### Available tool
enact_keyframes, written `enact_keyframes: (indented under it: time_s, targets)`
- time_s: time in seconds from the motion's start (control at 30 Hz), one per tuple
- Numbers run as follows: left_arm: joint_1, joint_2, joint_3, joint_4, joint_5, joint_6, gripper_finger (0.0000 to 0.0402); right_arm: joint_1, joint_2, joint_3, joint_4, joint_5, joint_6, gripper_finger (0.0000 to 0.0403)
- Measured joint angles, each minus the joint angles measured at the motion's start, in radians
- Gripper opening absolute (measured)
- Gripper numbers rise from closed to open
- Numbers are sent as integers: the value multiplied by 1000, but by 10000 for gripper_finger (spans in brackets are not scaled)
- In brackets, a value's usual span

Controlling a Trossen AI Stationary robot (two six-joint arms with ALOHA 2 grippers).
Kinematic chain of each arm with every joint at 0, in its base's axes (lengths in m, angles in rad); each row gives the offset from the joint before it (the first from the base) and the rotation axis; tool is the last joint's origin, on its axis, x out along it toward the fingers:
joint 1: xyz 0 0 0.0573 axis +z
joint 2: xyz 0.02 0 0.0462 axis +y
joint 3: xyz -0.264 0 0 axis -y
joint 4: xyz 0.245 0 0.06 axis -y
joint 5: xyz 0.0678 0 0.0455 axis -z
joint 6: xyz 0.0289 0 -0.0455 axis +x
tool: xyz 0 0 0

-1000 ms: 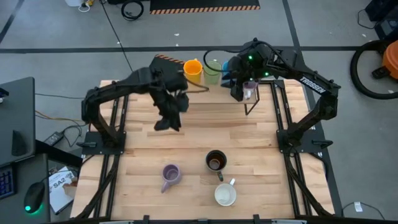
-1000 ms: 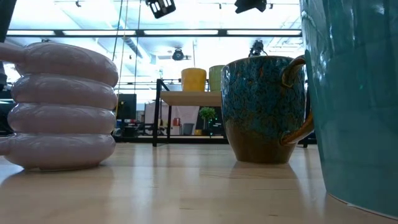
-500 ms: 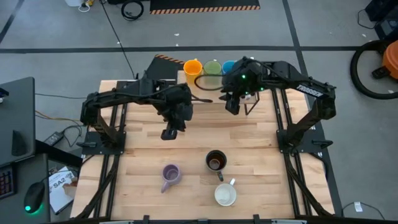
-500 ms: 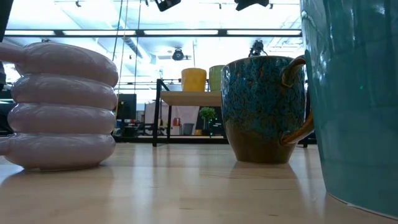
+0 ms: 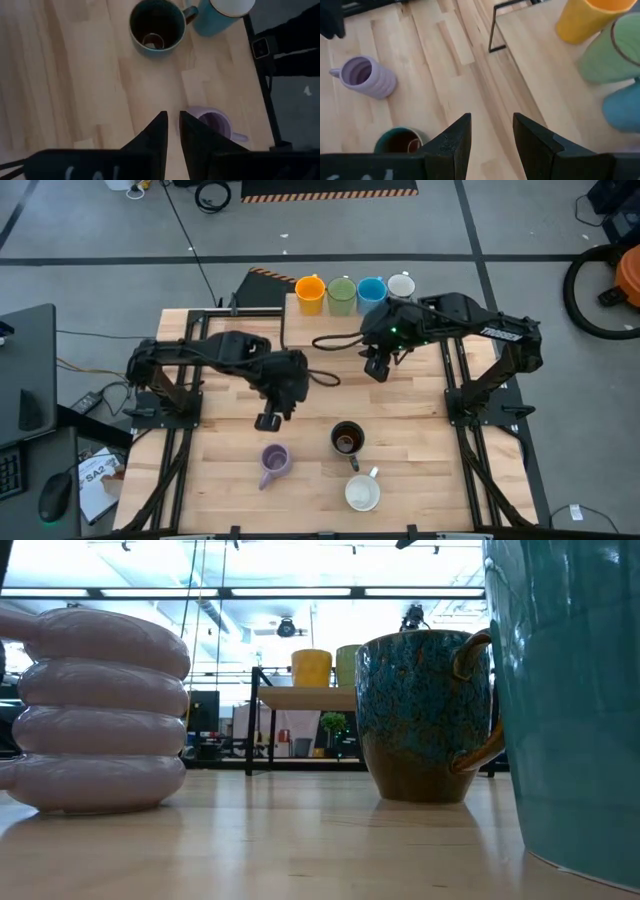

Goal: Place coffee mugs
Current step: Put the purple mug on the shelf

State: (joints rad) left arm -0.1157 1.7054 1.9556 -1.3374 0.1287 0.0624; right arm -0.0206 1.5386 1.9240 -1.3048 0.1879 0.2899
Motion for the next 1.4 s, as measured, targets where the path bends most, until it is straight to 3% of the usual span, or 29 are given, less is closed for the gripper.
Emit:
enact_keyframes:
  time_s: [0.27,0.43,0.7,0.9,1.1,1.4]
  targets:
    - [-116,3,-1,8,-167,-168,52,41,-17,0,-145,27,-2,151]
    - [-187,4,-125,89,-225,-323,52,61,-46,0,-166,52,-10,151]
    - [-332,2,-354,309,-249,-794,52,169,-107,0,-165,50,70,151]
    - [-454,2,-359,287,-408,-1201,52,266,-120,0,-163,74,68,151]
    - [-564,3,-360,203,-447,-1573,52,320,-117,0,-132,78,73,151]
    - [-666,9,-350,181,-431,-1840,47,358,-117,0,-95,83,70,151]
